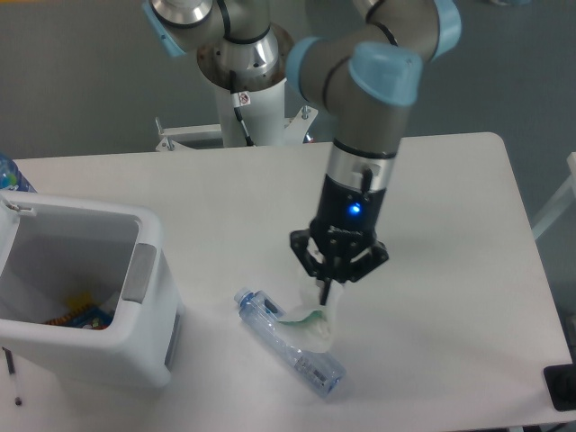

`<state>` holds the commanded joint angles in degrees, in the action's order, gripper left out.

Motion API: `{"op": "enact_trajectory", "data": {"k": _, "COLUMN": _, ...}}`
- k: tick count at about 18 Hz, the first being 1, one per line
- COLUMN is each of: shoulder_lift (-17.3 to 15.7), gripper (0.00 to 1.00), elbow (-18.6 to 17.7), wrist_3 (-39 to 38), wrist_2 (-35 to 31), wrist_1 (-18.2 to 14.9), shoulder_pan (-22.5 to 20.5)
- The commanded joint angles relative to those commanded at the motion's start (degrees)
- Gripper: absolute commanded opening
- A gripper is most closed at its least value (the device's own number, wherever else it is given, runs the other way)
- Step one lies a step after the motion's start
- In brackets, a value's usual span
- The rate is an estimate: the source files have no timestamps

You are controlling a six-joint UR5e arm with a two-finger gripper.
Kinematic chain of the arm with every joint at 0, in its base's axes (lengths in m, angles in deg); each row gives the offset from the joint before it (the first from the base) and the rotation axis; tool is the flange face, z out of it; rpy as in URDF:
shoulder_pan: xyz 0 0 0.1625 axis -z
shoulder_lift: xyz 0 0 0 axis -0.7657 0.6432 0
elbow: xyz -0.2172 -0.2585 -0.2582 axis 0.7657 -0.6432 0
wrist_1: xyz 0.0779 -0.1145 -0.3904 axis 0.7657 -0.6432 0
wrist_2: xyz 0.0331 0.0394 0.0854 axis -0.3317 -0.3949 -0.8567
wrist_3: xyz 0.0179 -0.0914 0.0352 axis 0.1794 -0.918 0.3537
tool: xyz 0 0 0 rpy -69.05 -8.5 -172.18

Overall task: Place the trash in the trash can
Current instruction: 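Carry the white paper over the white bin, then open the gripper to drop the paper into the bin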

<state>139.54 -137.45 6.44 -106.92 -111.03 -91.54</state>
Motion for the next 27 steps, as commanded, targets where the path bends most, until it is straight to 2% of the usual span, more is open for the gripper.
{"op": "enact_trajectory", "data": {"k": 6, "shoulder_lift": -2.9, "gripper": 0.0, "elbow": 2.02, "wrist_3": -3.69, "wrist_2": 0.09, "wrist_1": 0.0, "shoulder_pan": 4.48}}
{"op": "enact_trajectory", "data": {"k": 10, "shoulder_lift": -3.52, "gripper": 0.0, "elbow": 4.39, "wrist_3": -7.56, "wrist_2": 0.0, "wrist_1": 0.0, "shoulder_pan": 7.82}}
{"op": "enact_trajectory", "data": {"k": 16, "shoulder_lift": -6.59, "gripper": 0.0, "elbow": 3.52, "wrist_3": -7.83, "wrist_2": -0.17, "wrist_1": -0.17, "shoulder_pan": 12.74}}
{"op": "enact_trajectory", "data": {"k": 20, "shoulder_lift": -6.86, "gripper": 0.0, "elbow": 3.43, "wrist_3": -7.75, "wrist_2": -0.26, "wrist_1": -0.17, "shoulder_pan": 16.43}}
{"op": "enact_trajectory", "data": {"k": 22, "shoulder_lift": -6.43, "gripper": 0.09, "elbow": 3.34, "wrist_3": -7.66, "wrist_2": -0.26, "wrist_1": -0.17, "shoulder_pan": 17.58}}
{"op": "enact_trajectory", "data": {"k": 23, "shoulder_lift": -6.16, "gripper": 0.17, "elbow": 3.34, "wrist_3": -7.66, "wrist_2": -0.18, "wrist_1": -0.17, "shoulder_pan": 18.1}}
{"op": "enact_trajectory", "data": {"k": 24, "shoulder_lift": -5.81, "gripper": 0.2, "elbow": 3.34, "wrist_3": -7.57, "wrist_2": -0.18, "wrist_1": -0.09, "shoulder_pan": 18.46}}
{"op": "enact_trajectory", "data": {"k": 25, "shoulder_lift": -5.46, "gripper": 0.28, "elbow": 3.34, "wrist_3": -7.57, "wrist_2": -0.18, "wrist_1": -0.09, "shoulder_pan": 18.81}}
{"op": "enact_trajectory", "data": {"k": 27, "shoulder_lift": -4.67, "gripper": 0.61, "elbow": 3.34, "wrist_3": -7.22, "wrist_2": -0.18, "wrist_1": -0.09, "shoulder_pan": 19.25}}
